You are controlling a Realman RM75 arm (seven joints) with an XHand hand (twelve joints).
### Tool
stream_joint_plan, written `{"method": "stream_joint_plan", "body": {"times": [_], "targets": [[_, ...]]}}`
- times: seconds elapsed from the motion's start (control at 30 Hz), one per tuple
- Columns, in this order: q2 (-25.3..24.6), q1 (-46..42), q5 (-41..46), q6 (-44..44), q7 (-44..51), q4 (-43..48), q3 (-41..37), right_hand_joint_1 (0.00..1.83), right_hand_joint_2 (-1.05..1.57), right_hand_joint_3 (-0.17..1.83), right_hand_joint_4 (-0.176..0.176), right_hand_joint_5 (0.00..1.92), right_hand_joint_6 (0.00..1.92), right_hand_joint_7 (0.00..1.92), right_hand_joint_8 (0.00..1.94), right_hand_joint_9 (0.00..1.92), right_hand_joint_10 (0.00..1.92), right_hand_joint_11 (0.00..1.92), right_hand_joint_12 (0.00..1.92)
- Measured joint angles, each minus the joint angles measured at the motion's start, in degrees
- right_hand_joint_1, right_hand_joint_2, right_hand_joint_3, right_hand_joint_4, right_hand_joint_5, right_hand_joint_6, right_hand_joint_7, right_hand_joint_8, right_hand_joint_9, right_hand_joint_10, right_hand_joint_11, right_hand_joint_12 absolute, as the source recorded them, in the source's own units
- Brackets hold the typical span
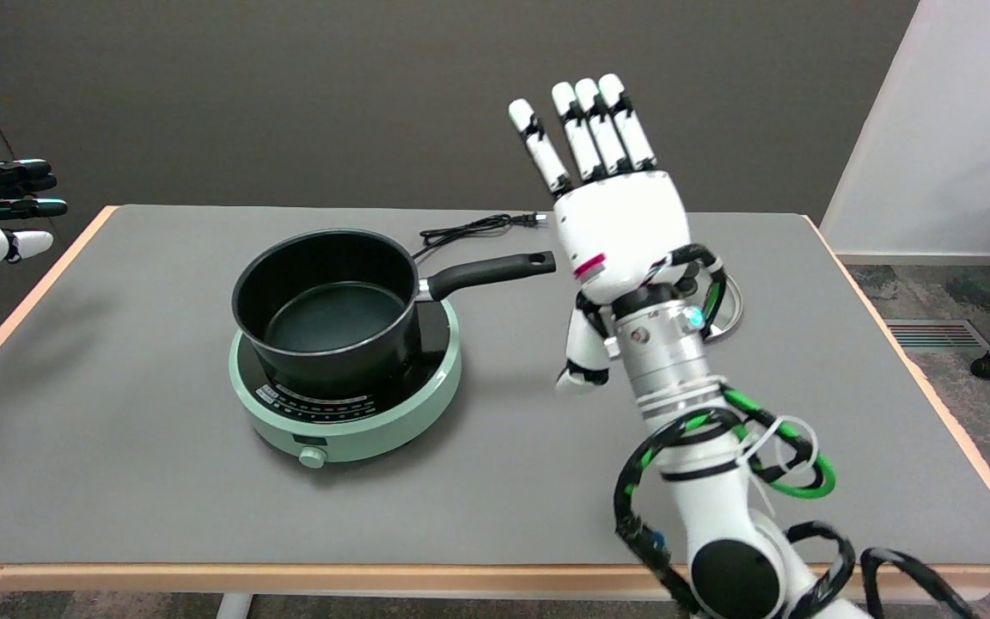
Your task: Pick up the soup pot.
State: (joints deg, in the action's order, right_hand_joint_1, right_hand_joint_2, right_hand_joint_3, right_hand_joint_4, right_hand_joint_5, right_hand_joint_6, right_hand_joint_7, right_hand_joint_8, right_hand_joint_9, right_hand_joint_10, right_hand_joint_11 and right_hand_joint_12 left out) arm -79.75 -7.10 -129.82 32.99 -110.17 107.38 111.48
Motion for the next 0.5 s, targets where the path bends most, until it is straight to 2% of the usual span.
{"method": "stream_joint_plan", "body": {"times": [0.07,0.33,0.5], "targets": [[-0.6,-0.4,-0.1,0.4,0.0,-0.1,1.1,1.25,-1.01,0.88,0.176,0.00,0.00,0.00,0.00,0.00,0.00,0.00,0.00],[-3.0,-0.3,1.8,0.4,0.1,-1.0,4.4,1.24,-0.93,0.97,0.176,0.05,0.05,0.05,0.05,0.05,0.05,0.05,0.05],[-4.6,1.0,3.6,-1.9,0.9,-1.9,4.9,1.17,-0.97,1.36,0.176,0.03,0.03,0.03,0.03,0.03,0.03,0.03,0.03]]}}
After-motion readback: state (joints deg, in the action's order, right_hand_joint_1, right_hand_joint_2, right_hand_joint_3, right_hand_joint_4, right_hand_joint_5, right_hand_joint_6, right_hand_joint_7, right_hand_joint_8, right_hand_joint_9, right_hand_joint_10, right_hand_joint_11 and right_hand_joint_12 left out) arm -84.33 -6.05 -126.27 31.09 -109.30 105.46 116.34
